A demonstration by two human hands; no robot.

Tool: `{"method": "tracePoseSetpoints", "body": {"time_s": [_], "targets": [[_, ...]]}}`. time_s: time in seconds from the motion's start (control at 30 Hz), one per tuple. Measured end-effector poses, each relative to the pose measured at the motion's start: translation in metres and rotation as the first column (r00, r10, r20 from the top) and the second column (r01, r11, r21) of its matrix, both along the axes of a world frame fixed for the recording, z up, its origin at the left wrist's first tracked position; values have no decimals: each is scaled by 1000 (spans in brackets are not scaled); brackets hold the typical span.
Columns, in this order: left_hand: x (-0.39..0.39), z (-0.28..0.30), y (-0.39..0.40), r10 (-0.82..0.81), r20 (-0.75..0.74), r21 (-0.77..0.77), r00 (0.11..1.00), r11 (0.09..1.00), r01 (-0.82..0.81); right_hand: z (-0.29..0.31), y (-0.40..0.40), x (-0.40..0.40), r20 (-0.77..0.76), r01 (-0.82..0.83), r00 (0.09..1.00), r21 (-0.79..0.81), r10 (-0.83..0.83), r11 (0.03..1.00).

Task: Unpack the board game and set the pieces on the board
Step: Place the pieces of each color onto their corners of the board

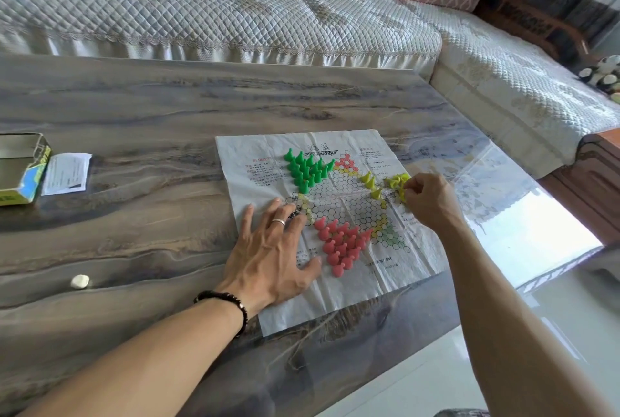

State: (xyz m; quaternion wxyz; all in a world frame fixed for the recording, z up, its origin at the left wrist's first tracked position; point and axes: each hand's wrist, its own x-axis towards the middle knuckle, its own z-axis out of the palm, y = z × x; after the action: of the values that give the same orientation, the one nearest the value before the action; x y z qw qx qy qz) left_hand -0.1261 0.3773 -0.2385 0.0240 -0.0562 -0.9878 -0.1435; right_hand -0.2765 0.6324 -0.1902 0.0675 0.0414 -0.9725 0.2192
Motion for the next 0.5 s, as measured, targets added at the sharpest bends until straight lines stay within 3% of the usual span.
{"method": "tracePoseSetpoints", "body": {"time_s": [0.13,0.5], "targets": [[1,1,0,-2,7,-13,1000,1000,2,-5,2,4,43,1,999,39,-3,999],[1,2,1,-2,19,-16,1000,1000,3,-10,-2,5,-51,-12,998,241,25,971]]}}
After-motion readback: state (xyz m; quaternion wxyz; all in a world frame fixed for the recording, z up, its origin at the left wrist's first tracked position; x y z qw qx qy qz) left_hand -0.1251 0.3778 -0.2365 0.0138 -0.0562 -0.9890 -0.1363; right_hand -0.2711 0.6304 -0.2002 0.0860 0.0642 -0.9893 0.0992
